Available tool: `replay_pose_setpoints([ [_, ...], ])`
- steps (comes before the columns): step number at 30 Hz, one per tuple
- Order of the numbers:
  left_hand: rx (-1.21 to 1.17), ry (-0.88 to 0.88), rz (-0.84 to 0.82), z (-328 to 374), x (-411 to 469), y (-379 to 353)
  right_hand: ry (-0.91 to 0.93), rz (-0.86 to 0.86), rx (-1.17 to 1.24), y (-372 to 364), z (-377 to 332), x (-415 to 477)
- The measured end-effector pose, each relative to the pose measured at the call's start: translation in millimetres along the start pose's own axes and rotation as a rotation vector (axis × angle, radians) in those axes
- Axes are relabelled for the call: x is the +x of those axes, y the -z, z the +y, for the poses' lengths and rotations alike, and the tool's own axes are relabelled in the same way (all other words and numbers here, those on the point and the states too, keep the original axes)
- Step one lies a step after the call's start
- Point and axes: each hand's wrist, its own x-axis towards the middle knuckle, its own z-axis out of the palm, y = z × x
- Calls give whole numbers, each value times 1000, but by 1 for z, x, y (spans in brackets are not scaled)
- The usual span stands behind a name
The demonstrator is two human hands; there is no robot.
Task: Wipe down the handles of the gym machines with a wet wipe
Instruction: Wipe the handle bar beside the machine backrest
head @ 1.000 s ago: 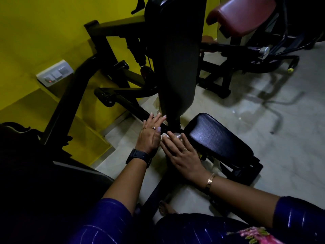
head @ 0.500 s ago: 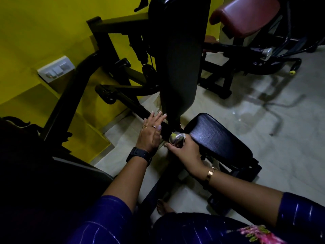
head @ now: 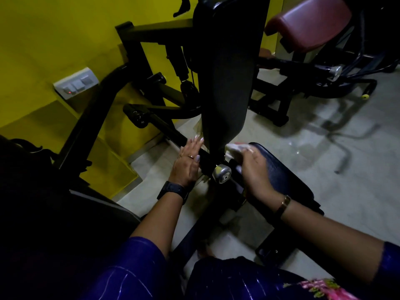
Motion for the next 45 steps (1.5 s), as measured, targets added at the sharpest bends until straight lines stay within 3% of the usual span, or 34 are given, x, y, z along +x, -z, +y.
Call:
replay_pose_setpoints([
  [3, 4, 81, 41, -10, -1, 2, 153, -134, -395, -10, -4, 24],
  [6, 10, 145, 6, -21, -6, 6, -14, -517, -805, -30, -14, 44],
  [9, 31, 130, -26, -27, -7, 7, -18, -550, -974, -55, -20, 48],
  [14, 57, 129, -20, -32, 0, 9, 289, -525, -1151, -73, -17, 40],
  [19, 75, 121, -14, -40, 13, 15, 627, -792, -1337, -60, -6, 35],
  [22, 77, 132, -5, -43, 20, 15, 698, -930, -1313, -39, -3, 29],
  [28, 90, 137, -9, -54, 27, 18, 348, -683, -1084, -47, 1, 42],
  [31, 109, 145, -7, -61, 32, 19, 193, -691, -1044, -69, -5, 68],
  [33, 119, 154, -5, -64, 36, 20, 224, -718, -1065, -84, -6, 75],
  [39, 136, 165, -10, -71, 48, 24, 578, -898, -1234, -93, -8, 69],
  [42, 166, 147, -33, -76, 49, 29, 626, -1027, -1190, -74, -5, 70],
  [45, 200, 132, -55, -81, 55, 33, 562, -926, -1054, -70, 4, 74],
])
